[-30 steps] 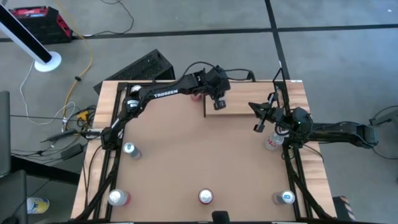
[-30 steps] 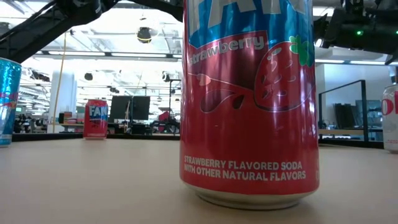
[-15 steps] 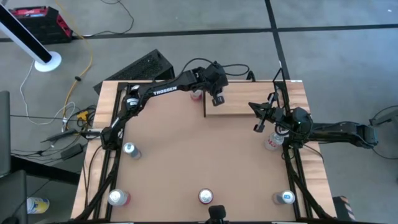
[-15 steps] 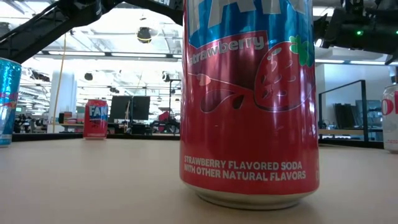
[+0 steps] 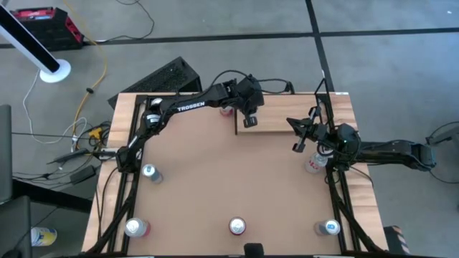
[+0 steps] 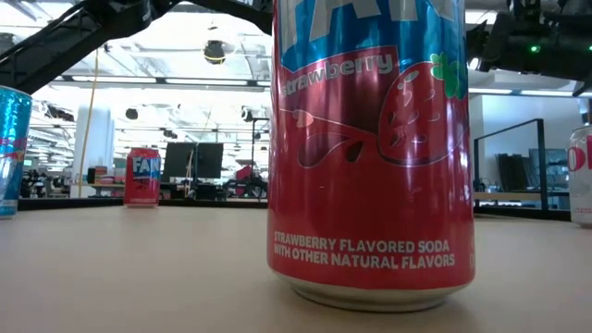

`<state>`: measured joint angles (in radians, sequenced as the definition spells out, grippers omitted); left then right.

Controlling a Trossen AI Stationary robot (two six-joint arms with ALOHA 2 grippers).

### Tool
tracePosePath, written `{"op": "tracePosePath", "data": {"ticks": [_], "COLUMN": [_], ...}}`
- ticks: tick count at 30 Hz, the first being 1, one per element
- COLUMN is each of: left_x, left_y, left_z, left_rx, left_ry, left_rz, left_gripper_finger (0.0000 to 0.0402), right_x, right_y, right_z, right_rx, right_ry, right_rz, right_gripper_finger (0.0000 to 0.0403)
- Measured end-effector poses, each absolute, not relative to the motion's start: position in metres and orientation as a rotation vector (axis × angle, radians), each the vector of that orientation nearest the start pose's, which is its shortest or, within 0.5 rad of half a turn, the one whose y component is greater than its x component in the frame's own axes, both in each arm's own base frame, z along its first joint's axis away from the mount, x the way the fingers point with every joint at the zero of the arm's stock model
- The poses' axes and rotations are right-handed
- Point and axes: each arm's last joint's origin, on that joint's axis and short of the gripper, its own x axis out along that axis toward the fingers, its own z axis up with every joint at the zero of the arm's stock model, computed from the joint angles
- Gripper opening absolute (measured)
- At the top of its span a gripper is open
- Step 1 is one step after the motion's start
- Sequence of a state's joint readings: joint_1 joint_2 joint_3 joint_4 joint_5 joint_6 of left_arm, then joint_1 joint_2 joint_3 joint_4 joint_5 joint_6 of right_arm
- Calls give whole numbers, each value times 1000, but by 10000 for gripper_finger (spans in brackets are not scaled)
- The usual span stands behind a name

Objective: Place canned beverage on shelf
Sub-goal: Put the left red-silver soda can on the shelf

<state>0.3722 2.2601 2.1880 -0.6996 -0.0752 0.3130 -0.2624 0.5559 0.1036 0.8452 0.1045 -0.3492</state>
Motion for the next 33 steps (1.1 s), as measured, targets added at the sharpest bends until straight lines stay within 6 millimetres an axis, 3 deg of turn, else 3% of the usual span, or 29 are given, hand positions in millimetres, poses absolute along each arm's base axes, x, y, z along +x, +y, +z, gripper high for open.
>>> {"op": "tracePosePath", "data": {"ticks": [33], "left_x": [454], "left_y": [226], "left_z": [284], "left_rx": [169], "left_ry": [833], "left_rz": [446], "left_gripper_finger": [0], "right_x": [126], "right_y": [-37], "right_z": [227], "right_rx": [-372], "right_ry": [-327], "right_rz": [-428], "right_gripper_finger": [29]}}
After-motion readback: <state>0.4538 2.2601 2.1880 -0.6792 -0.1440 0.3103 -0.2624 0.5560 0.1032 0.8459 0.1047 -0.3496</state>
